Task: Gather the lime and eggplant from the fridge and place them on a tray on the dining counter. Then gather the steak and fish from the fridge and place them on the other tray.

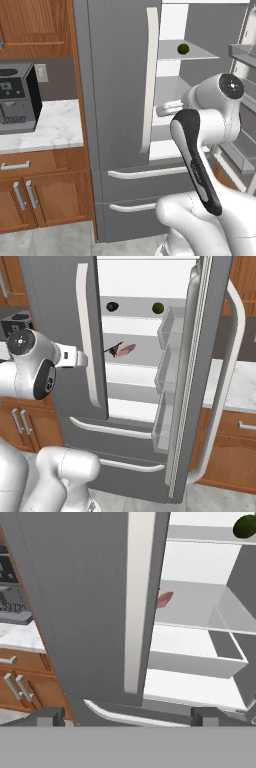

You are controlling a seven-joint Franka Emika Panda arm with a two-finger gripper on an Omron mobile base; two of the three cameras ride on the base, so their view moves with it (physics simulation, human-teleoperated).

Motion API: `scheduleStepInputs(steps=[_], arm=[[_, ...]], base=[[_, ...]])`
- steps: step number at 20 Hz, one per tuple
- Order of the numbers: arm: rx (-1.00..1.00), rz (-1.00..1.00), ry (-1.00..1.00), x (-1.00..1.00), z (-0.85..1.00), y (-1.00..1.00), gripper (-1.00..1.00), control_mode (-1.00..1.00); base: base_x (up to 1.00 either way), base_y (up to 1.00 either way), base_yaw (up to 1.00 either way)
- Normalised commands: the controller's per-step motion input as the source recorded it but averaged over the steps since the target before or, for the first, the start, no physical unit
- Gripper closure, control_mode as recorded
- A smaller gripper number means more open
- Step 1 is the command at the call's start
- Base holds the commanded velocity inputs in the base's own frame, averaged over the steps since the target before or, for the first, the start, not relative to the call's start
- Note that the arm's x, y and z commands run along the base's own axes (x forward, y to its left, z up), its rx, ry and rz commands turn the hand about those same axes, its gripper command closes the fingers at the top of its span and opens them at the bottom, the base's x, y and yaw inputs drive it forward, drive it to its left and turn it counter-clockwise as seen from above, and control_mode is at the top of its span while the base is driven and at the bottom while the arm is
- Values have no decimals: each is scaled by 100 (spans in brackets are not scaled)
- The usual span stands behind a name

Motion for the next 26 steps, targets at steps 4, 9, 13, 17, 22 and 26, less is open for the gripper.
scheduleStepInputs(steps=[4, 9, 13, 17, 22, 26], arm=[[1, 0, 0, 33, 15, 12, -100, -100], [0, -5, 0, 26, 8, 11, -100, -100], [1, -5, 0, 17, 4, 1, -100, -100], [3, -3, 0, 25, 3, 0, -100, -100], [3, -1, -1, 34, 0, 0, -100, -100], [2, 0, -4, 37, 0, 0, -100, -100]], base=[[0, 0, 0], [0, 0, 0], [0, 0, 0], [0, 0, 0], [0, 0, 0], [0, 0, 0]])
